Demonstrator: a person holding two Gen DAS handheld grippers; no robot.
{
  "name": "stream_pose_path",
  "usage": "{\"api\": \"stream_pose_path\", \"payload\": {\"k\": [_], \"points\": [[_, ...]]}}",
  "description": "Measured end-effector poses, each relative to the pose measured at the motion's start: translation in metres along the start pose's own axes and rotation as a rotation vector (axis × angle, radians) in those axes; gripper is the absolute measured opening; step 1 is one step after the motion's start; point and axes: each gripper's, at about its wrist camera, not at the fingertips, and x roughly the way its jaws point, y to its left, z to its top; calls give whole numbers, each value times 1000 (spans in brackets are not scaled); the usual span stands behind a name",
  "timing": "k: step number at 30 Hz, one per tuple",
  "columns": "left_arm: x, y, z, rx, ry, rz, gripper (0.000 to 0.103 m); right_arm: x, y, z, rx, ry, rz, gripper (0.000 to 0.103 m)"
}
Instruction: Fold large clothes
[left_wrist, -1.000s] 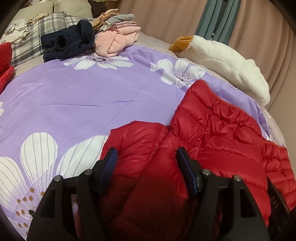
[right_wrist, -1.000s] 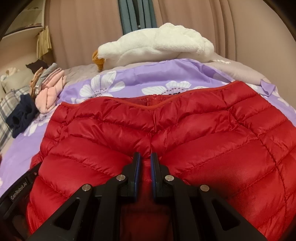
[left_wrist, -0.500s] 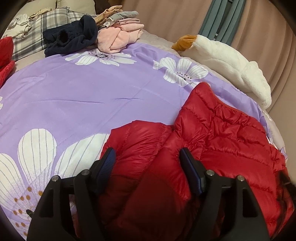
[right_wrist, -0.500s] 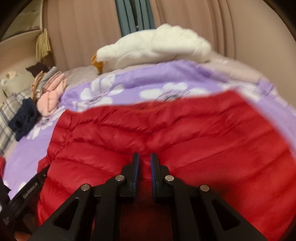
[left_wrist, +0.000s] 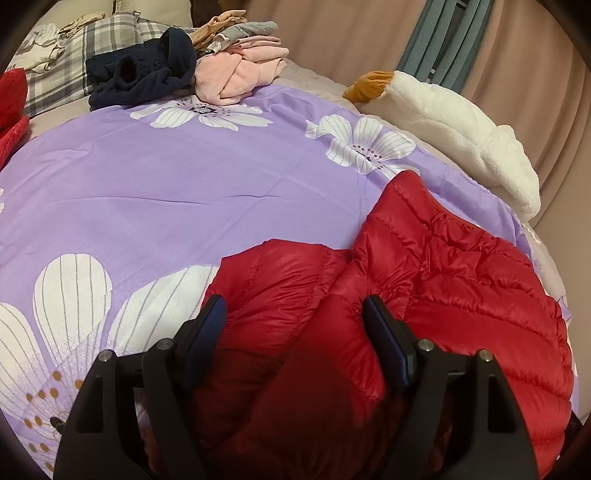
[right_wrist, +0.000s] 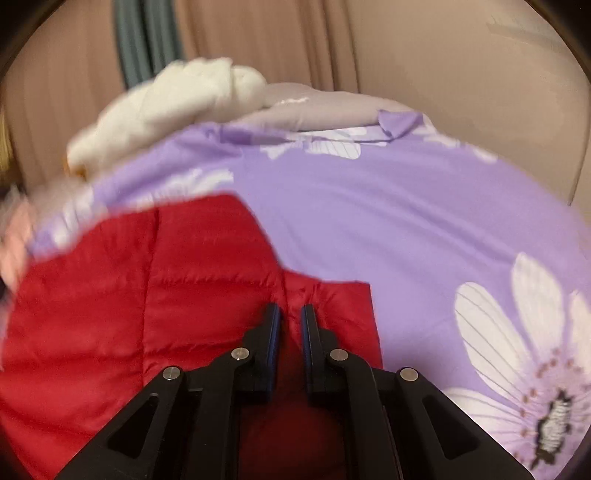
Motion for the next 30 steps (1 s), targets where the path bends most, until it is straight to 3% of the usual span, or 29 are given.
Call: {"api": "stream_pose_path", "payload": {"k": [6, 14, 19, 22, 26, 29, 30], "points": [[0, 0, -1, -10, 1, -3, 79, 1, 12, -4, -53, -3, -66, 7], [1, 1, 0, -23, 3, -8, 81, -1, 1, 0, -38, -4, -49, 8], [-1, 5, 1, -50, 2, -24, 85, 0, 2, 0, -42, -4, -53, 8], [-7, 11, 5, -90, 38, 6, 93, 0, 2, 0, -39, -2, -51, 8], [-30, 43, 3, -251, 157, -146, 92, 0, 5, 0, -46, -2, -62, 8], [-52, 76, -9, -472, 265, -376, 93, -1, 6, 0, -48, -4, -67, 8], [-55, 81, -13, -504, 286, -417, 95, -1, 5, 0, -45, -4, -64, 8]]}}
